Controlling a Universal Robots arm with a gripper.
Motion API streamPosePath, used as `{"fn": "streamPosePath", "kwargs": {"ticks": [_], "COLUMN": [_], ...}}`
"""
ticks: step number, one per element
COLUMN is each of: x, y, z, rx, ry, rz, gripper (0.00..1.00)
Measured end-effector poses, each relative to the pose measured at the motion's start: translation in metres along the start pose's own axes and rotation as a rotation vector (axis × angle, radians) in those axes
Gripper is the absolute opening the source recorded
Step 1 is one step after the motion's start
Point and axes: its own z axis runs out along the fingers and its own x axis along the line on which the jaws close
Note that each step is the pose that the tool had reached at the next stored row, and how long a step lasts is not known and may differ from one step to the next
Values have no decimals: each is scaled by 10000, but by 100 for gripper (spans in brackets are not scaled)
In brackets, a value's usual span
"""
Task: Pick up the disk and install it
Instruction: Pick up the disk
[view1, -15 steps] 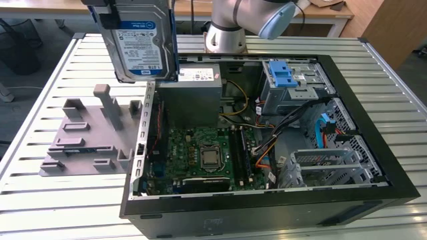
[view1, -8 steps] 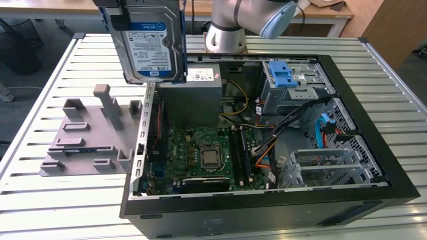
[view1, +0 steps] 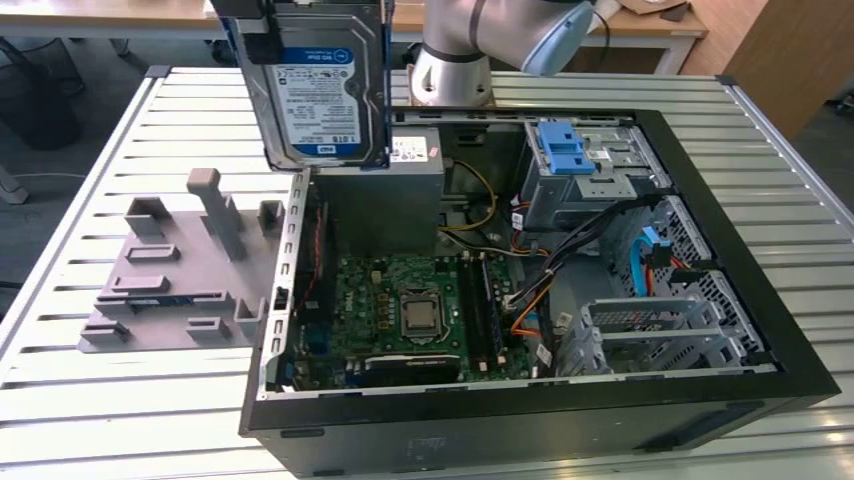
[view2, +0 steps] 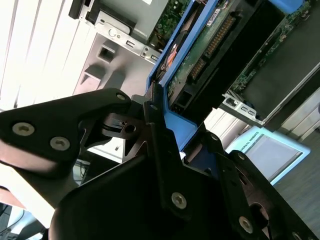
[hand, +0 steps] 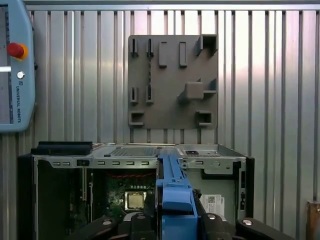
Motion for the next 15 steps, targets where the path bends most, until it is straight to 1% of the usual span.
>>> {"fn": "streamPosePath", "kwargs": {"ticks": [15], "x": [62], "y": [-288], "z": [5], "rx": [-4], "ry": [-1], "rz": [0], "gripper": [36]}}
